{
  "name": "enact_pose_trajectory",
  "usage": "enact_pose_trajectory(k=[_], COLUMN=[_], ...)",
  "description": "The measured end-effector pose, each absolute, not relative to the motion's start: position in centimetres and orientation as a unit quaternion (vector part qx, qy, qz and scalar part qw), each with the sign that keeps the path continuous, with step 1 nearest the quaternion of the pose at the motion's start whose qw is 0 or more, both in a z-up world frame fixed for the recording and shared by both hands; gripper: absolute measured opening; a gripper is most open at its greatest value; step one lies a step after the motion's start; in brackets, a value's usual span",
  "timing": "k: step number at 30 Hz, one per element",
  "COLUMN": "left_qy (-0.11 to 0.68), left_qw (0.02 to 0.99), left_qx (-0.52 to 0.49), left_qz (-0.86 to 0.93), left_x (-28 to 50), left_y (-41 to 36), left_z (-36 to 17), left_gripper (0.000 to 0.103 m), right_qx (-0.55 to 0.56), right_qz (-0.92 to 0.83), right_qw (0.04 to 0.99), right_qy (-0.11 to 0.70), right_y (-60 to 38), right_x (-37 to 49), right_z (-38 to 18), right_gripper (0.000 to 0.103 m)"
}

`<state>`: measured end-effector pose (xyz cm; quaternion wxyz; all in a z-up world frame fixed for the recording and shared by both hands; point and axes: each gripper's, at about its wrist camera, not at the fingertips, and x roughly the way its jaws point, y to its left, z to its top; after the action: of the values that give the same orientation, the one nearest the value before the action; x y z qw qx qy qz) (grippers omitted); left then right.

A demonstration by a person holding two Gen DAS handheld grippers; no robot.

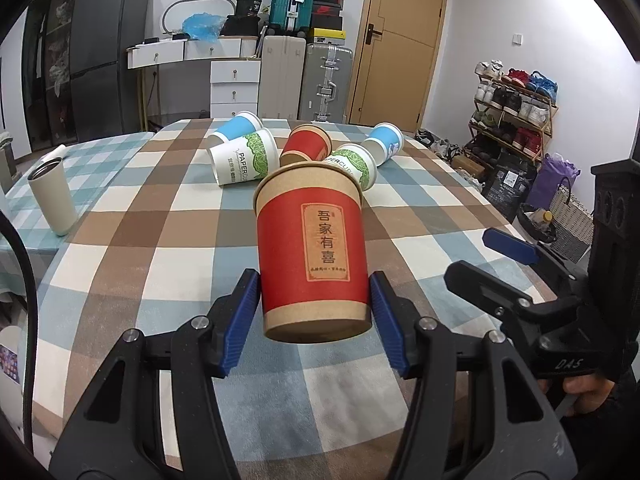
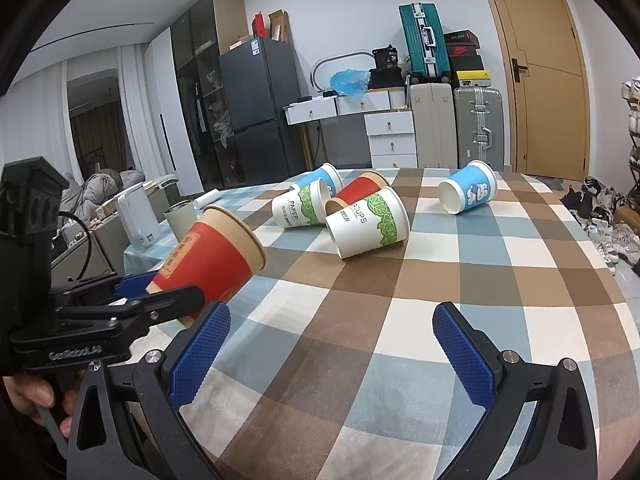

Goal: Flip cup upright
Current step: 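Lift the red cup with the left gripper toward the right gripper, then grasp the red cup with the right gripper while the left gripper releases it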

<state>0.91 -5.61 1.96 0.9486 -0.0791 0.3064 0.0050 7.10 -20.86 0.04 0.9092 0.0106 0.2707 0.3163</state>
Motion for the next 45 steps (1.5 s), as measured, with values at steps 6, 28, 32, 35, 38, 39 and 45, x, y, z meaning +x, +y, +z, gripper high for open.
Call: enact_pose_trajectory(k=[6, 28, 32, 35, 38, 39, 45], left_qy=[0.312, 0.341, 0.343, 0.337, 0.328, 0.325, 0.291], left_qw=[0.946, 0.936, 0.935, 0.937, 0.94, 0.941, 0.952], left_qx=[-0.082, -0.091, -0.089, -0.09, -0.093, -0.09, -0.095], left_qz=[0.007, 0.003, 0.004, 0.006, 0.001, -0.001, 0.005], left_x=[0.1, 1.0, 1.0, 0.9, 0.7, 0.8, 0.3], left_y=[-6.1, -7.6, -7.5, -7.1, -6.4, -6.1, -3.7], left_z=[1.4, -1.3, -1.4, -1.1, -0.7, -0.5, 0.7], left_gripper=[0.054, 0.054, 0.064, 0.08, 0.084, 0.087, 0.102], right_qx=[0.012, 0.012, 0.013, 0.014, 0.019, 0.021, 0.022], right_qz=[0.315, 0.315, 0.315, 0.316, 0.315, 0.315, 0.31], right_qw=[0.908, 0.908, 0.908, 0.907, 0.906, 0.906, 0.901], right_qy=[0.274, 0.276, 0.276, 0.277, 0.282, 0.284, 0.304], right_y=[-21.0, -21.0, -21.0, -21.0, -21.2, -21.2, -20.9], right_x=[7.4, 7.4, 7.4, 7.4, 7.6, 7.6, 7.8], right_z=[-0.1, -0.3, -0.3, -0.3, -0.4, -0.4, -0.1], right_gripper=[0.103, 0.103, 0.103, 0.103, 0.103, 0.103, 0.103])
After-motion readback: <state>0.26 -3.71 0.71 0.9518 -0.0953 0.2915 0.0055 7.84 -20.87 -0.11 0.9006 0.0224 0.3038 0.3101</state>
